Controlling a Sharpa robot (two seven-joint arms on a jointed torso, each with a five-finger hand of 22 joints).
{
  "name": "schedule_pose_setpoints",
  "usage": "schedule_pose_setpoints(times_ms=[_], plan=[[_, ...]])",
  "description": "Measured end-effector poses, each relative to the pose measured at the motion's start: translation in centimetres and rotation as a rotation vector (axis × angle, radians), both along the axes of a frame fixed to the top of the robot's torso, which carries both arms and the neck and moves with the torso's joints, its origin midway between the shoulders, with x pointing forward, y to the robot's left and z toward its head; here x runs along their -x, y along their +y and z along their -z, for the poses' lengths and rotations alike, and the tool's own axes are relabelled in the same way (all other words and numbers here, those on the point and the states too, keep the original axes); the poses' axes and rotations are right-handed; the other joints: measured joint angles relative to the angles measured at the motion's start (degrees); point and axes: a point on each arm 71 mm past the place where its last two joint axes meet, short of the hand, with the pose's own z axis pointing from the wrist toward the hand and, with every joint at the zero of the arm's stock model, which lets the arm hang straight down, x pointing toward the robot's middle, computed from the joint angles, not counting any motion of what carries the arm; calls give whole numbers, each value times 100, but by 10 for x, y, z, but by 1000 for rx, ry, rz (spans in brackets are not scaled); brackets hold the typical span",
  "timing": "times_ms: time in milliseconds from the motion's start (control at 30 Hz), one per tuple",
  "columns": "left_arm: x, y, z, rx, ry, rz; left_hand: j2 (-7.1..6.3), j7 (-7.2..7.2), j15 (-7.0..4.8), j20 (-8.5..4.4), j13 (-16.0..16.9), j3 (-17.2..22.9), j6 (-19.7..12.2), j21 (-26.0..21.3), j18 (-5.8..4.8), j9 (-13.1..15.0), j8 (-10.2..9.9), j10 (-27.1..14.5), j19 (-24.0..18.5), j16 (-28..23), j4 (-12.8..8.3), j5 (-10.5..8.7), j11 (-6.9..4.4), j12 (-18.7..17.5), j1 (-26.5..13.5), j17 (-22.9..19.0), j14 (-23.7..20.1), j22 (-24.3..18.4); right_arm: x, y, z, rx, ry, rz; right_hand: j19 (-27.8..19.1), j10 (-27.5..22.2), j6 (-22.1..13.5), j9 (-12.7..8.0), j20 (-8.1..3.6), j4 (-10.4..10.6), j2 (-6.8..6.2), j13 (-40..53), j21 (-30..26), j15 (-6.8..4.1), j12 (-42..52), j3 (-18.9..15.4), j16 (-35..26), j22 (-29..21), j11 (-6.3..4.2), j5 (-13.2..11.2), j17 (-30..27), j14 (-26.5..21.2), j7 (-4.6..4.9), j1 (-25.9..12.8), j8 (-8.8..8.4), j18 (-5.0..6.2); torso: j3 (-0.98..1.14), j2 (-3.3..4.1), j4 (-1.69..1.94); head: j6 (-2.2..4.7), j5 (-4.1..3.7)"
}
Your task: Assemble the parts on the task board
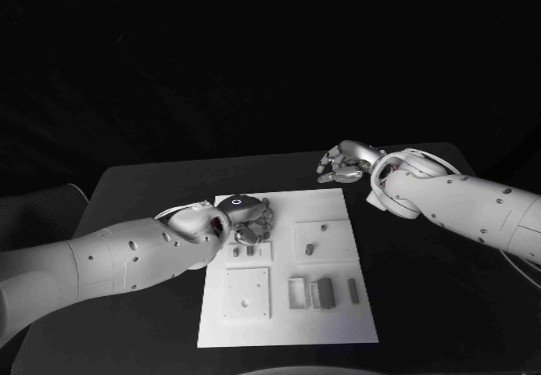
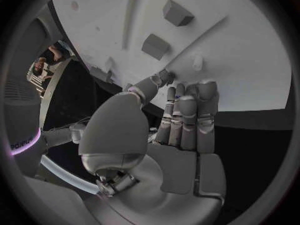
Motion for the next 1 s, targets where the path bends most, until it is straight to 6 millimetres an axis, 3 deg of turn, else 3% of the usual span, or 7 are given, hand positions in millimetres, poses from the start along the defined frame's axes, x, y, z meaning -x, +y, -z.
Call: schedule_pose_setpoints(times_ms=[1000], plan=[[-3,-3,4,-6,10,-12,114,101,-19,31,21,30,65,110,3,13,0,235,29,21,30,0,-33,-3,-97,-34,81,-2,1,3,0,-2,1,-8,0,0,-22,3,0,0,0,1,0,19,0,0,0,4,0,0,0,0,1,0,0,1,2,4,-1,-34,-42]])
